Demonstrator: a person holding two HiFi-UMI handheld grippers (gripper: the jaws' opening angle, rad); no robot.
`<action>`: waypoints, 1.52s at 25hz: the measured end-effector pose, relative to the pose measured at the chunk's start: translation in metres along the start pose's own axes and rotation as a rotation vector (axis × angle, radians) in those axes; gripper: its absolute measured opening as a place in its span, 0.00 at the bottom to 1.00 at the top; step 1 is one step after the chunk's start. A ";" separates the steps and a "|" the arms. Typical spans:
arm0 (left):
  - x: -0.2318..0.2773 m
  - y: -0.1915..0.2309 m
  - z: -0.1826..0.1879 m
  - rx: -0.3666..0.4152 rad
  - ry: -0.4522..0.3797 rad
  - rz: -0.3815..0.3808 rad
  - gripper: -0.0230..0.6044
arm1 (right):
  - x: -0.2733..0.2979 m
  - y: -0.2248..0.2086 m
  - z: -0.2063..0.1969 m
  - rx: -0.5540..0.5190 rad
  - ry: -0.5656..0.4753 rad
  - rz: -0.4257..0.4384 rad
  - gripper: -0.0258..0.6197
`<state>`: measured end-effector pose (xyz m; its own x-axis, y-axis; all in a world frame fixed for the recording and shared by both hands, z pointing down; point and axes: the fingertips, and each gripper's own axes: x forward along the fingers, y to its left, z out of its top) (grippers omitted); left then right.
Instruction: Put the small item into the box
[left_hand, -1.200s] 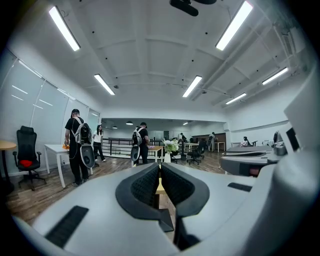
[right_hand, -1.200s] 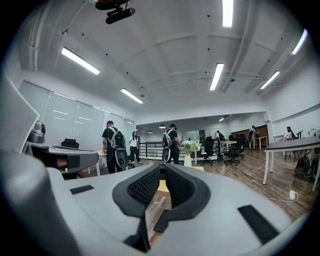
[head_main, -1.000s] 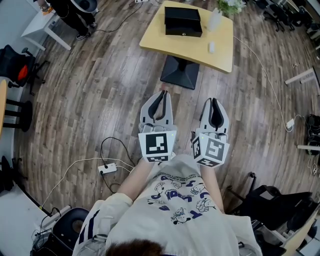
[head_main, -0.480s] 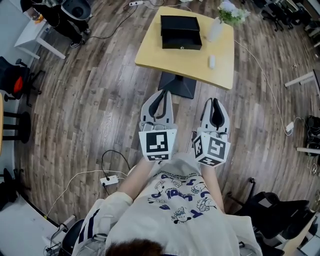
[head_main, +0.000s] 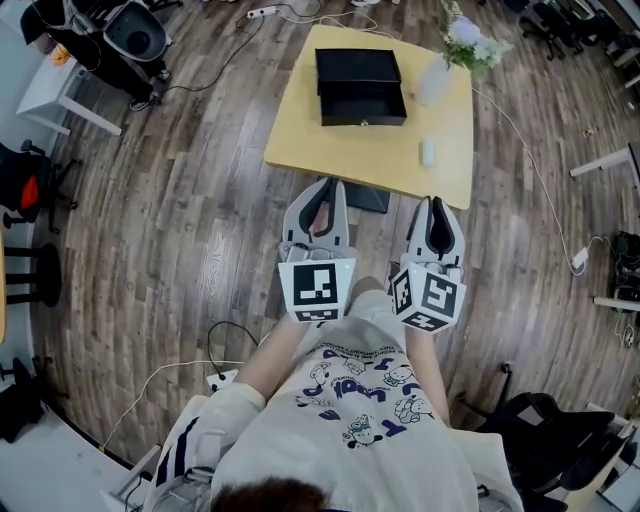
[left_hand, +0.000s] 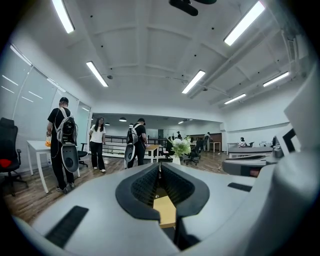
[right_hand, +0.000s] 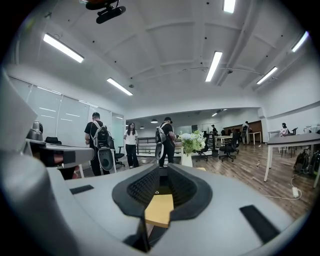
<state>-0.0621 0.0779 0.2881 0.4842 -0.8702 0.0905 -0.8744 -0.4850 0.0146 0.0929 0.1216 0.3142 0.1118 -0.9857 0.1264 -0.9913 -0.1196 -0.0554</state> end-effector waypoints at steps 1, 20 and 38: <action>0.006 0.003 -0.001 -0.001 0.006 0.000 0.08 | 0.007 0.000 -0.001 0.002 0.007 -0.002 0.11; 0.139 0.000 -0.049 -0.020 0.156 0.043 0.08 | 0.136 -0.057 -0.043 0.015 0.175 0.036 0.18; 0.222 -0.014 -0.118 -0.039 0.332 0.013 0.08 | 0.210 -0.105 -0.129 0.016 0.411 0.023 0.24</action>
<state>0.0541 -0.0977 0.4258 0.4422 -0.7974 0.4107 -0.8839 -0.4651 0.0487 0.2118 -0.0578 0.4748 0.0489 -0.8588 0.5099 -0.9916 -0.1030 -0.0784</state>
